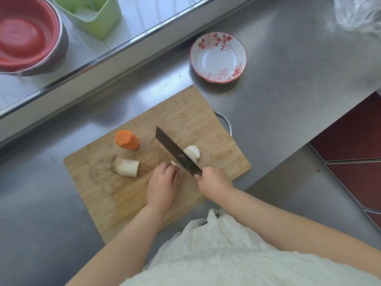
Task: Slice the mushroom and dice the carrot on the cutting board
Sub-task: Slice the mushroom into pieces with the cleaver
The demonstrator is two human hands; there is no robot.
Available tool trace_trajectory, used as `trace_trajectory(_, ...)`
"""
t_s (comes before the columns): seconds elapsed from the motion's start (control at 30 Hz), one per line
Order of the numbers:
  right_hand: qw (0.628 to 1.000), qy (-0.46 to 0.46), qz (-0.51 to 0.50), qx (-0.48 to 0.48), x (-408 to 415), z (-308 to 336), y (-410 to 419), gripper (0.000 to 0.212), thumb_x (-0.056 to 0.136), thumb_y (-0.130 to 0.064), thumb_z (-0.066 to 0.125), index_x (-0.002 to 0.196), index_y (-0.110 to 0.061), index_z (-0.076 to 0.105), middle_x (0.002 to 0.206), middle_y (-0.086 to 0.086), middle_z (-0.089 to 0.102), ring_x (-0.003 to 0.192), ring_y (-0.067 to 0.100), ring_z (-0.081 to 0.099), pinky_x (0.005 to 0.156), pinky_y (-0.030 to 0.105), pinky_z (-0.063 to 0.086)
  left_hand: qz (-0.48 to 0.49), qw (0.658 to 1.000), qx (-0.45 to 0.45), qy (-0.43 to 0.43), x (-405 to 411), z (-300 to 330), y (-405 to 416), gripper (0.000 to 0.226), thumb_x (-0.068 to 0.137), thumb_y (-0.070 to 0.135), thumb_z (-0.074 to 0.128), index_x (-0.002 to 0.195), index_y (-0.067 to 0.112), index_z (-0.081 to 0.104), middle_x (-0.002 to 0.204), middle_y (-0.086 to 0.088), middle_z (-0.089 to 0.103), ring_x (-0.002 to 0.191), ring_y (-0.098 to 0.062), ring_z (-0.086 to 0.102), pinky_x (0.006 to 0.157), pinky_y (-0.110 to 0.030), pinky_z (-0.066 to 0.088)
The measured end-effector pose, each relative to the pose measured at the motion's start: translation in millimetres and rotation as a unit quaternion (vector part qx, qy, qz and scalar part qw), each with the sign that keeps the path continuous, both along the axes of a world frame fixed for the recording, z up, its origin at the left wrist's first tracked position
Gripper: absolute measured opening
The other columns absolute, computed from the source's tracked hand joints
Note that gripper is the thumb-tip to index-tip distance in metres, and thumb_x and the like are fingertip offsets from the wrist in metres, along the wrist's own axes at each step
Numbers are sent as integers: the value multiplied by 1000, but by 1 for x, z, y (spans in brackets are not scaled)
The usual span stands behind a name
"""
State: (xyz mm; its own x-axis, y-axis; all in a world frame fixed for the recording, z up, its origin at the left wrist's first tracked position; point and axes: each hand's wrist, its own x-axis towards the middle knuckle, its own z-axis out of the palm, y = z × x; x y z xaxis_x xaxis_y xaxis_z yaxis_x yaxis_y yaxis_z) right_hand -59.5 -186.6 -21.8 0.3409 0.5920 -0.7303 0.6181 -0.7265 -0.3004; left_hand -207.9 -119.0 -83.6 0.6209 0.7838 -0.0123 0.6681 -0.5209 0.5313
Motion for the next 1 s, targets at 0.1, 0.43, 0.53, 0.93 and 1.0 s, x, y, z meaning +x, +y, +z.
trace_trajectory(0.1, 1000, -17, 0, 21, -2, -1, -11, 28, 101, -33, 40, 101, -12, 58, 87, 7, 62, 75, 26, 56, 61, 31, 42, 4, 1000, -1, 2, -1, 0, -1, 29, 91, 30, 47, 87, 9, 67, 87, -3, 59, 80, -23, 55, 56, -34, 46)
trace_trajectory(0.43, 990, -84, 110, 34, -16, 18, -29, 18, 97, -11, 40, 105, -13, 56, 92, 9, 66, 67, 26, 48, 43, 24, 22, 15, 999, -5, 27, 0, -1, -1, 12, 81, 6, 71, 92, 2, 67, 95, -14, 64, 85, -35, 60, 64, -41, 52)
trace_trajectory(0.53, 989, -86, 115, 32, -17, 22, -29, 18, 98, -13, 41, 106, -13, 56, 93, 8, 65, 68, 25, 47, 43, 25, 22, 11, 1000, 1, 23, 0, -1, -1, 13, 80, 5, 73, 92, 2, 67, 96, -13, 64, 87, -34, 61, 66, -40, 52)
trace_trajectory(0.93, 992, -67, 105, -26, -21, 23, -6, 20, 93, -3, 43, 105, -10, 57, 98, 9, 65, 73, 26, 52, 56, 27, 38, 5, 1000, 1, 9, 0, -4, 2, 10, 77, 6, 71, 85, 4, 66, 86, -11, 62, 78, -33, 59, 58, -37, 50)
trace_trajectory(1.0, 993, -60, 100, -31, -21, 21, -2, 20, 93, -4, 43, 106, -10, 57, 100, 10, 64, 83, 28, 59, 61, 28, 40, 6, 1000, 5, 8, 0, -4, 2, 7, 77, 8, 69, 82, 5, 65, 83, -10, 61, 75, -32, 58, 56, -36, 48)
